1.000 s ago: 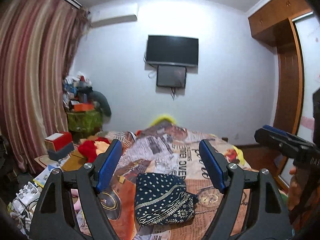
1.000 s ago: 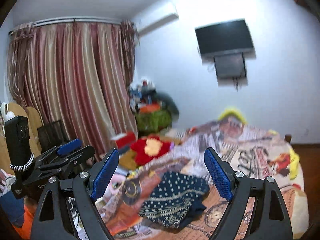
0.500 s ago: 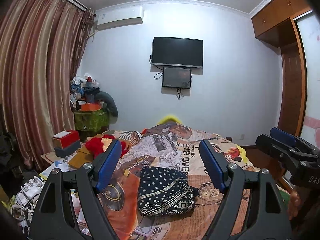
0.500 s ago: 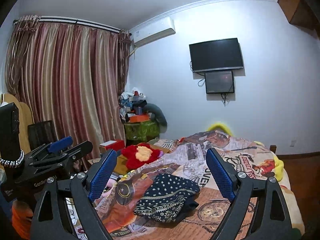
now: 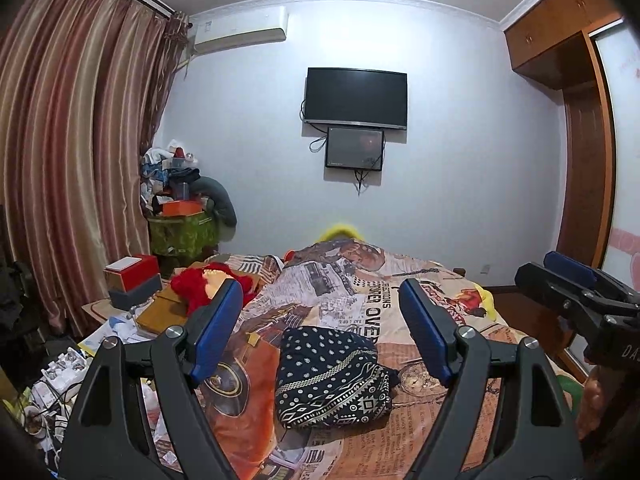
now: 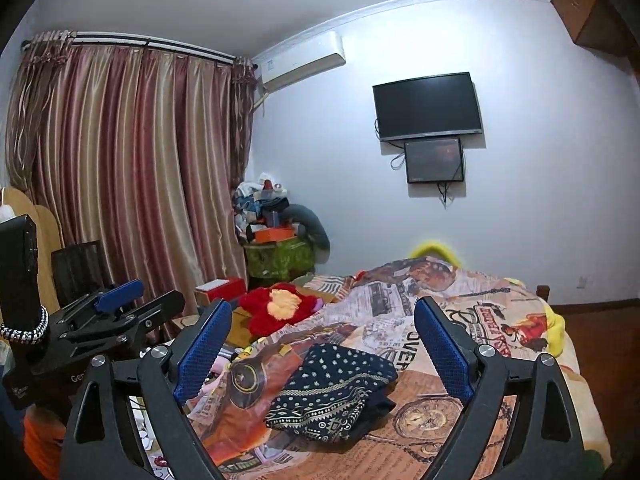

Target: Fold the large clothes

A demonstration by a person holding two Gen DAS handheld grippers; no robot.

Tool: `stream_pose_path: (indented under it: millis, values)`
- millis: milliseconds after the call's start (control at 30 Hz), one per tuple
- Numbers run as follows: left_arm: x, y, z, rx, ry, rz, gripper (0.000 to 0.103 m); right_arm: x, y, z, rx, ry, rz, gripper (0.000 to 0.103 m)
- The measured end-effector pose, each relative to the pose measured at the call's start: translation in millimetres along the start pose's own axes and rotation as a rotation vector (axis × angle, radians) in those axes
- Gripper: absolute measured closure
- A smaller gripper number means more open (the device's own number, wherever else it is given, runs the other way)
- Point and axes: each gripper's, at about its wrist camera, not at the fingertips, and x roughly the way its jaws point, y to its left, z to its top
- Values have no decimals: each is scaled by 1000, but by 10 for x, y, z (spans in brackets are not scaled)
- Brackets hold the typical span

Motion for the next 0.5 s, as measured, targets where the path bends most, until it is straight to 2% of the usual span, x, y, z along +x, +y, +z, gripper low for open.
stream_pose_path:
  millis: [500]
  values:
    - [44, 56, -5, -7, 11, 1, 18, 42, -25, -33, 8, 29, -3, 11]
